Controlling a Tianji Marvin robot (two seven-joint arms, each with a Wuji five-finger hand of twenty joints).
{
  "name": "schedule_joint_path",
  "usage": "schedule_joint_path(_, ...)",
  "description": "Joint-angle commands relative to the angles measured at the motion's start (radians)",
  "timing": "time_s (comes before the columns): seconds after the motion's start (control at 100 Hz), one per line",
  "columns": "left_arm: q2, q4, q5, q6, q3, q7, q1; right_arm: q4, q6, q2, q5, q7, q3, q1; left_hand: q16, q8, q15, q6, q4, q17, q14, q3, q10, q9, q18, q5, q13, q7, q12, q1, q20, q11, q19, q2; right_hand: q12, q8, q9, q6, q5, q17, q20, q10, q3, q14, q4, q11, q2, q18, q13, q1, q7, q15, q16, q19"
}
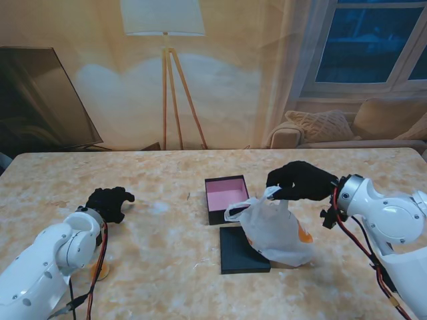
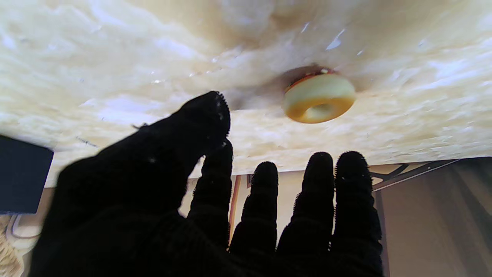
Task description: Pack mini donuts into a plastic bag, tie the opening and put the bag into the gift box
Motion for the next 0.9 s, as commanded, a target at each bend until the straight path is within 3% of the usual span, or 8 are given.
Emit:
schedule_joint_path(0.0, 0.005, 0.013, 0.016, 0.014, 0.0, -0.019, -0.004, -0.006, 0.0, -0.002, -0.004, 0.016, -0.002, -0.007, -0.023, -0.016, -0.02, -0.031, -0.014, -0.016, 0.029, 0.038, -0.024, -0.048, 0.033, -0.036, -0.022, -0.01, -0.016, -0.01, -0.022, -0.016, -0.021, -0.038, 0.011, 0.099, 0.037, -0.406, 0.008, 0.004, -0.01, -0.064, 0.25, -0.035, 0.06, -0.007, -0.082, -0.02, 0.02, 0.188, 0.119, 0.0, 0.01, 0.009)
schedule_joint_path(0.3, 0.003, 0.108, -0.018, 0.061, 0.033, 0.019, -0.048, 0.001, -0.007, -0.001, -0.008, 0.016, -0.004, -0.002, -0.014, -0.029, 0.008, -0.078, -0.022, 0.023, 0.057, 0.073, -0.058, -0.073, 0.044, -0.057, 0.021, 0.036, -0.024, 0.013, 0.001, -0.001, 0.009, -0.086, 0.012, 0.099, 0.038, -0.408, 0.012, 0.0, -0.01, -0.064, 0.242, -0.036, 0.056, -0.009, -0.076, -0.016, 0.02, 0.193, 0.118, -0.001, 0.011, 0.006)
schedule_joint_path(0.53, -0.001, 0.165, -0.045, 0.067, 0.05, 0.058, -0.071, -0.001, -0.008, -0.001, -0.008, 0.017, -0.002, -0.002, 0.124, 0.003, 0.173, -0.037, -0.027, 0.199, -0.044, 0.113, -0.034, 0.008, -0.05, 0.02, 0.22, 0.154, 0.063, 0.053, 0.051, 0.083, 0.147, -0.129, 0.013, 0.1, 0.038, -0.409, 0.013, 0.001, -0.009, -0.065, 0.235, -0.036, 0.055, -0.011, -0.074, -0.016, 0.021, 0.196, 0.118, -0.001, 0.012, 0.007)
schedule_joint_path(0.59, -0.001, 0.177, -0.049, 0.068, 0.054, 0.068, -0.075, -0.003, -0.007, -0.001, -0.008, 0.016, -0.001, -0.004, 0.162, 0.032, 0.207, -0.026, -0.027, 0.244, -0.069, 0.123, -0.031, 0.049, -0.073, 0.047, 0.267, 0.198, 0.102, 0.057, 0.059, 0.118, 0.182, -0.142, 0.014, 0.101, 0.04, -0.409, 0.013, -0.001, -0.009, -0.065, 0.236, -0.035, 0.056, -0.01, -0.075, -0.016, 0.021, 0.197, 0.118, -0.001, 0.012, 0.007)
schedule_joint_path(0.64, -0.003, 0.189, -0.054, 0.069, 0.059, 0.08, -0.079, -0.003, -0.007, -0.001, -0.009, 0.016, -0.001, -0.004, 0.192, 0.061, 0.234, -0.017, -0.027, 0.279, -0.057, 0.131, -0.023, 0.087, -0.09, 0.066, 0.295, 0.238, 0.138, 0.062, 0.067, 0.154, 0.206, -0.15, 0.014, 0.101, 0.039, -0.409, 0.014, 0.0, -0.009, -0.065, 0.236, -0.036, 0.055, -0.01, -0.074, -0.015, 0.021, 0.197, 0.118, -0.001, 0.012, 0.008)
schedule_joint_path(0.75, -0.006, 0.207, -0.068, 0.08, 0.072, 0.1, -0.086, -0.003, -0.004, -0.002, -0.011, 0.014, -0.001, -0.004, 0.256, 0.153, 0.292, 0.005, -0.025, 0.352, -0.107, 0.138, -0.02, 0.174, -0.119, 0.103, 0.378, 0.373, 0.241, 0.079, 0.095, 0.246, 0.269, -0.157, 0.014, 0.101, 0.04, -0.408, 0.014, -0.003, -0.009, -0.064, 0.236, -0.035, 0.055, -0.01, -0.075, -0.017, 0.02, 0.197, 0.118, -0.001, 0.012, 0.006)
schedule_joint_path(0.84, -0.006, 0.209, -0.067, 0.086, 0.077, 0.1, -0.088, -0.003, -0.002, -0.002, -0.011, 0.015, -0.002, -0.003, 0.417, 0.239, 0.29, -0.001, -0.115, 0.405, -0.115, 0.093, -0.003, 0.239, -0.135, 0.127, 0.457, 0.51, 0.305, 0.141, 0.122, 0.301, 0.312, -0.196, 0.014, 0.101, 0.04, -0.409, 0.015, -0.001, -0.009, -0.065, 0.236, -0.036, 0.055, -0.01, -0.075, -0.016, 0.021, 0.197, 0.118, -0.001, 0.013, 0.007)
schedule_joint_path(0.89, -0.005, 0.207, -0.06, 0.087, 0.079, 0.102, -0.088, -0.003, -0.001, -0.002, -0.01, 0.016, -0.002, -0.003, 0.472, 0.249, 0.271, -0.023, -0.135, 0.437, -0.121, 0.061, -0.033, 0.279, -0.143, 0.139, 0.514, 0.589, 0.327, 0.179, 0.135, 0.328, 0.336, -0.212, 0.014, 0.101, 0.04, -0.409, 0.015, -0.001, -0.009, -0.065, 0.236, -0.036, 0.055, -0.01, -0.075, -0.017, 0.021, 0.197, 0.117, -0.001, 0.013, 0.007)
